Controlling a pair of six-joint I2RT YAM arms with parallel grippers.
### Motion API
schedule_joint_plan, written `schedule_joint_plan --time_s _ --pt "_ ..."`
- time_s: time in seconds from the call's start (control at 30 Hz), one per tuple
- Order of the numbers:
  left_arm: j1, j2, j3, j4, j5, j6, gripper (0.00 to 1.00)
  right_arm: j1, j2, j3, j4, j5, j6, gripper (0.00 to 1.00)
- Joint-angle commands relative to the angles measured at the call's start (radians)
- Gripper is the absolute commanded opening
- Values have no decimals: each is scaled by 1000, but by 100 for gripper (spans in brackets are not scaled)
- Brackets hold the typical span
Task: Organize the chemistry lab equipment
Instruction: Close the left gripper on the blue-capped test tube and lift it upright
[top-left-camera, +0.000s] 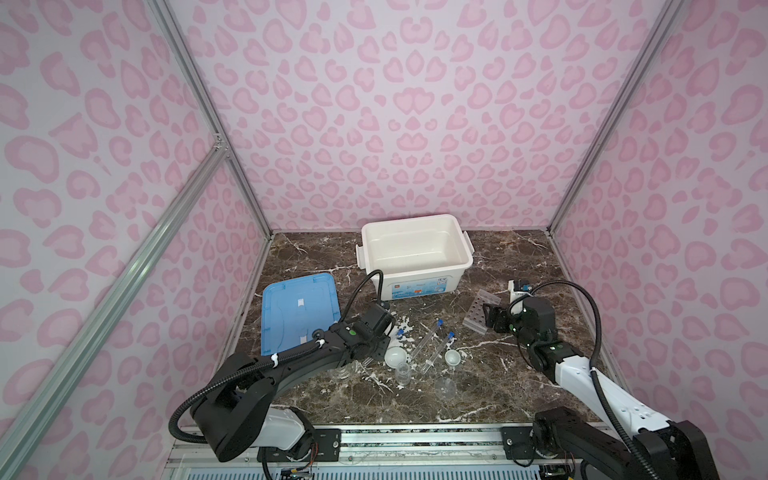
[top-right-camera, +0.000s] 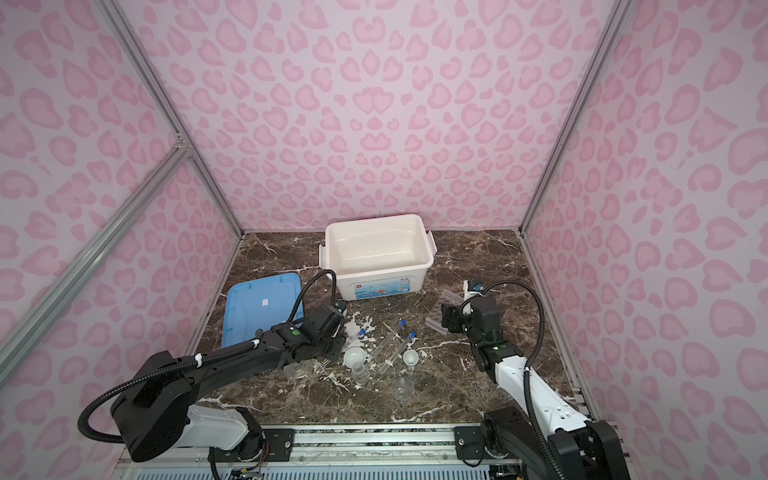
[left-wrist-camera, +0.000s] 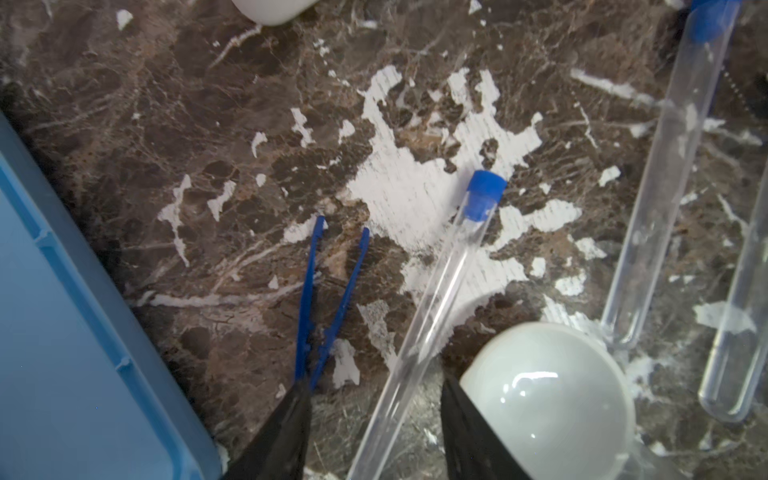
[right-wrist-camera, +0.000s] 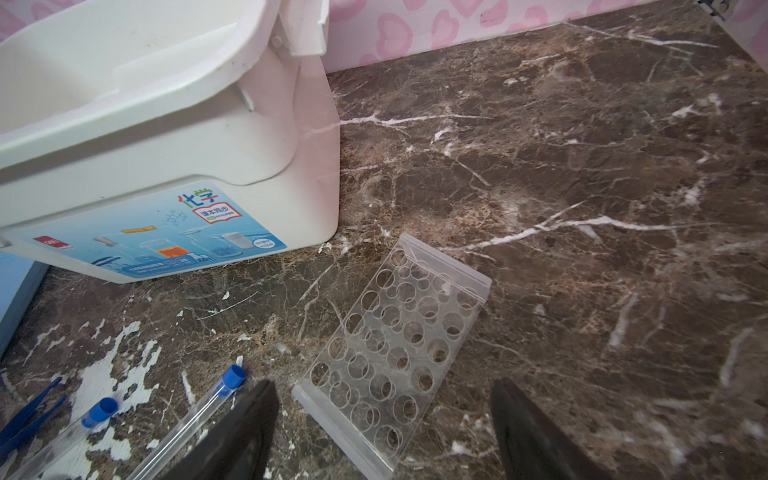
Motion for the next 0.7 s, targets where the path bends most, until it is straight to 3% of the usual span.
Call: schedule_joint_plan --time_s 0.0,0.67 --pt "-13 16 -5 -6 -1 -34 51 2 6 -1 9 -11 11 82" --pt "-24 60 -32 24 25 -54 37 1 10 -5 8 -9 19 82"
